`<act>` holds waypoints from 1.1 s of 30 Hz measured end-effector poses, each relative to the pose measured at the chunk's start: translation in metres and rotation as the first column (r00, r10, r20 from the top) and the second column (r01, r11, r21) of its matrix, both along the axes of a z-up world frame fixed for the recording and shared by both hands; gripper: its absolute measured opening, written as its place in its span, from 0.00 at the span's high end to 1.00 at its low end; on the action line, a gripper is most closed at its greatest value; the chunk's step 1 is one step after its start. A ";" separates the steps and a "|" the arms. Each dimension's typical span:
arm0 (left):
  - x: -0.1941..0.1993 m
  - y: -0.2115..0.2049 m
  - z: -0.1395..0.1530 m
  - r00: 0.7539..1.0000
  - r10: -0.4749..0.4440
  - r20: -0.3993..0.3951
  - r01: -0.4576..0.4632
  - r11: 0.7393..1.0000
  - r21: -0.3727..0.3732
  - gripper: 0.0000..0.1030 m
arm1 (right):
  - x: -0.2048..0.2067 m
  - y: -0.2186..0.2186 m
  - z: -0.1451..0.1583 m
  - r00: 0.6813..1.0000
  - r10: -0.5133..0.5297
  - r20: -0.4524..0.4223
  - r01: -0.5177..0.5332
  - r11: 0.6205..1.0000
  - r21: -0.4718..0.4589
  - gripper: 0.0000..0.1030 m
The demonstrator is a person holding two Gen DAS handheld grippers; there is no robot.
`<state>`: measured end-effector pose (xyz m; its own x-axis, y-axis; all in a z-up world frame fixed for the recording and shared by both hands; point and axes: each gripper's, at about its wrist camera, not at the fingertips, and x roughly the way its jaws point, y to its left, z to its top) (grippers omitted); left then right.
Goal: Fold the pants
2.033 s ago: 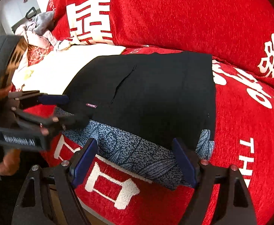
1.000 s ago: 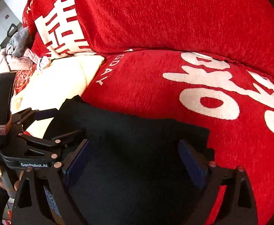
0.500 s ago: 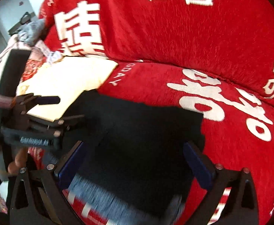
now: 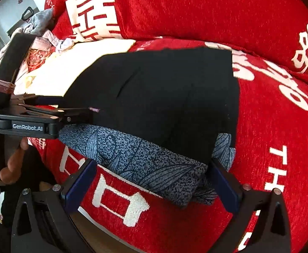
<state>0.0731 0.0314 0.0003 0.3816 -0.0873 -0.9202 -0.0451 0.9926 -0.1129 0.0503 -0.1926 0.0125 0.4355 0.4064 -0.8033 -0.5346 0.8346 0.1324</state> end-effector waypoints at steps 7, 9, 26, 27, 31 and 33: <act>-0.007 -0.004 0.005 1.000 -0.002 0.022 0.001 0.998 0.064 0.01 | -0.004 0.009 0.034 0.993 0.041 0.107 -0.049 0.996 0.070 0.00; -0.006 -0.003 0.000 1.000 0.010 0.008 -0.010 0.999 0.045 0.01 | 0.007 0.018 0.017 0.997 0.068 0.038 -0.070 0.996 0.052 0.00; -0.037 -0.014 0.023 0.996 0.058 0.068 -0.064 0.994 0.090 0.01 | -0.006 -0.005 0.046 0.943 -0.314 0.112 0.329 0.931 -0.157 0.00; -0.038 -0.015 0.022 0.996 0.054 0.066 -0.059 0.995 0.083 0.01 | -0.007 -0.006 0.045 0.940 -0.320 0.117 0.337 0.925 -0.174 0.00; -0.044 -0.015 0.022 0.996 0.065 0.063 -0.069 0.996 0.060 0.01 | -0.008 -0.004 0.038 0.935 -0.341 0.102 0.355 0.906 -0.229 0.00; -0.046 -0.016 0.022 0.995 0.069 0.070 -0.074 0.995 0.064 0.01 | -0.008 -0.002 0.034 0.932 -0.353 0.083 0.363 0.903 -0.229 0.00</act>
<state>0.0273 0.0155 0.0228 0.4461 0.0029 -0.8950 -0.1106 0.9925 -0.0519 0.0422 -0.1950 0.0470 0.5488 0.0181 -0.8358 -0.1948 0.9750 -0.1068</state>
